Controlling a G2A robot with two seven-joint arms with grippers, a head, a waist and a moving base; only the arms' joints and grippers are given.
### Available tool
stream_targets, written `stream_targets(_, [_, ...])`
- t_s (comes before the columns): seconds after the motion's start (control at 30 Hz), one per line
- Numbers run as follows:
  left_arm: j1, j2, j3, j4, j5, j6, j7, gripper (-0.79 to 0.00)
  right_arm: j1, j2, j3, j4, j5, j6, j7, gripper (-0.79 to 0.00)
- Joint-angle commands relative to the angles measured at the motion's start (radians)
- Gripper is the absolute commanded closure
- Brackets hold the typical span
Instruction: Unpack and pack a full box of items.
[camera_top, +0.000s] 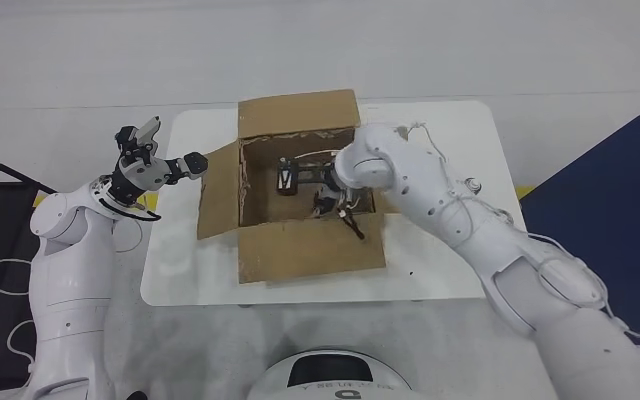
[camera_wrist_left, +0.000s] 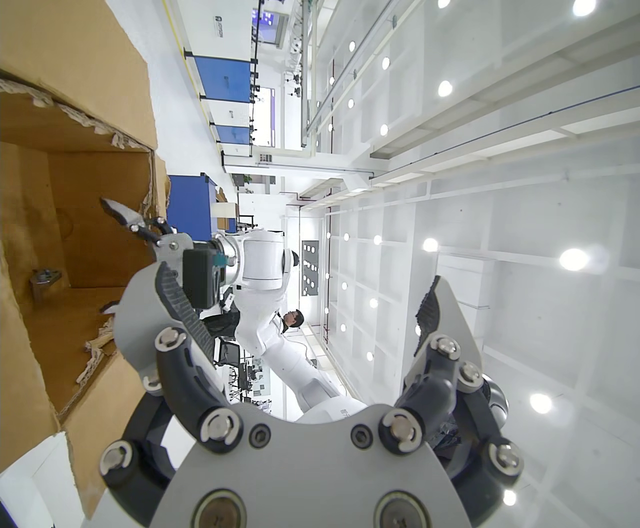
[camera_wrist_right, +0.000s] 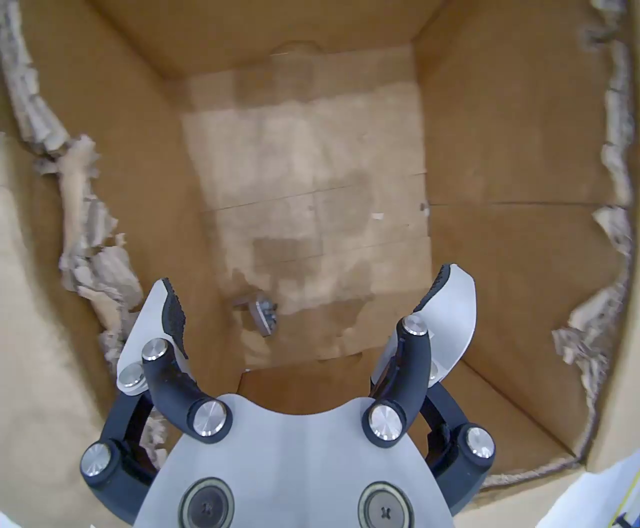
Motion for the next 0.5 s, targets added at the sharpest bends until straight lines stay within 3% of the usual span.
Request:
stream_targets(0.0, [0.000, 0.000, 0.000, 0.000, 0.000, 0.000, 0.000, -0.785, 0.014, -0.007, -0.035, -0.009, 0.012, -0.020, -0.021, -0.785])
stream_targets(0.47, [0.000, 0.000, 0.000, 0.000, 0.000, 0.000, 0.000, -0.785, -0.007, 0.036, -0.095, -0.094, -0.030, -0.137, -0.138, -0.785])
